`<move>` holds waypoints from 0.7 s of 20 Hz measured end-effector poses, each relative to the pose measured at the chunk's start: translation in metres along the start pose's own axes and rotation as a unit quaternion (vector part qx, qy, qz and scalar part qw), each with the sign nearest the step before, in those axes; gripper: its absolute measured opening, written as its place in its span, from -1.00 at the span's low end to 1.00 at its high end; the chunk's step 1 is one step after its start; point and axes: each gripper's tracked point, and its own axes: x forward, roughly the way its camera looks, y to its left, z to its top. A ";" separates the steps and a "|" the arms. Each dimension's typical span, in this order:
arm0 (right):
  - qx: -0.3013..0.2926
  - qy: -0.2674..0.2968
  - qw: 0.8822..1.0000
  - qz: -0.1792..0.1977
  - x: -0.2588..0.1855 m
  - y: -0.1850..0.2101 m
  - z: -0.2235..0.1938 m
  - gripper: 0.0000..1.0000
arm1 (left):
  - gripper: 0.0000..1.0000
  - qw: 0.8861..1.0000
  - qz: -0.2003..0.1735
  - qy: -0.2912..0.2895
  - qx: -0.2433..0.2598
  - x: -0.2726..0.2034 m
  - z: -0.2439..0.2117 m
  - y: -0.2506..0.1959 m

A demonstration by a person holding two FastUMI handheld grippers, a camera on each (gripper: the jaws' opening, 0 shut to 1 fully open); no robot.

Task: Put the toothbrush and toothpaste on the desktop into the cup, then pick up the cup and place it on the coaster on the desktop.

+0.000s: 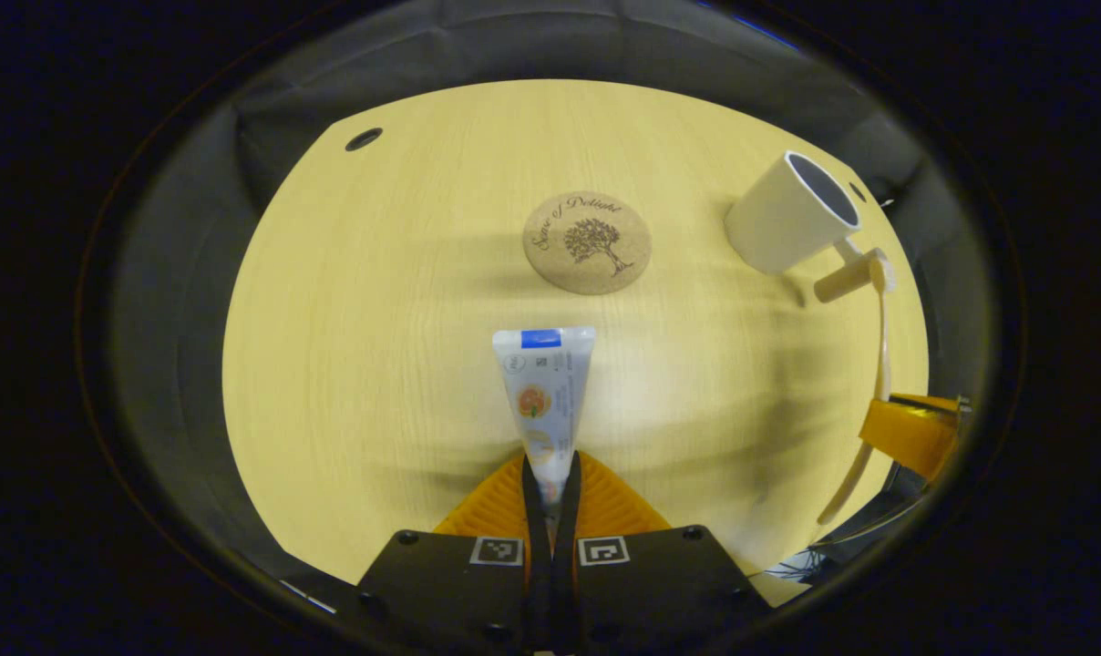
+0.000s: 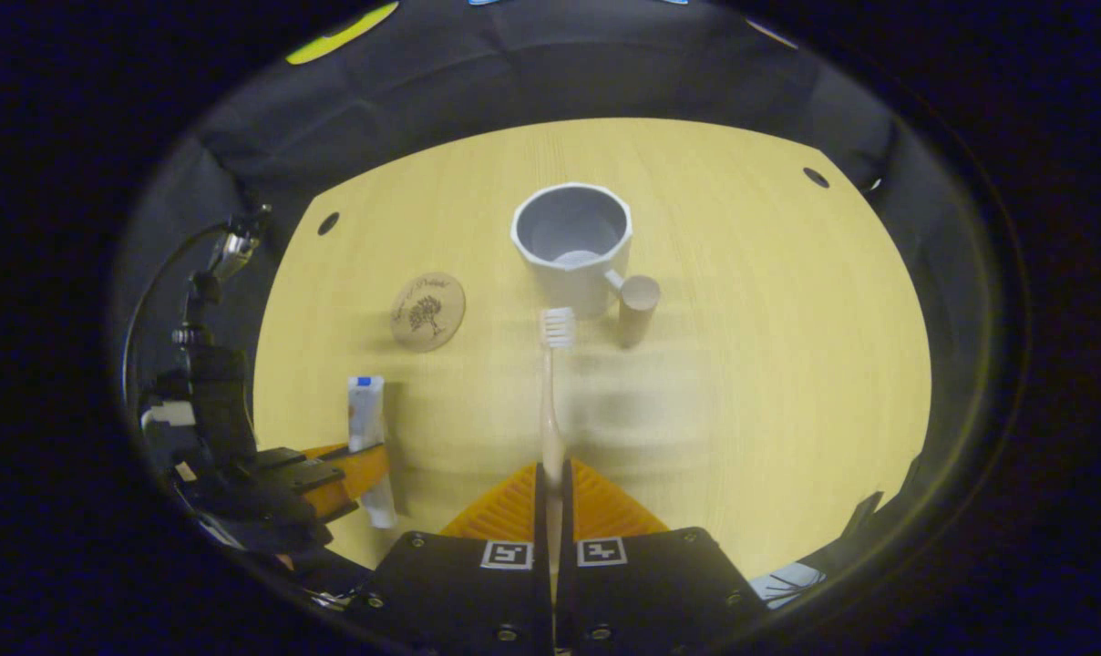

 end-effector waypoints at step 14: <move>0.024 -0.102 0.994 0.000 -0.023 -0.010 0.129 -0.94 | -0.84 1.000 0.002 0.006 -0.004 -0.001 -0.004 0.006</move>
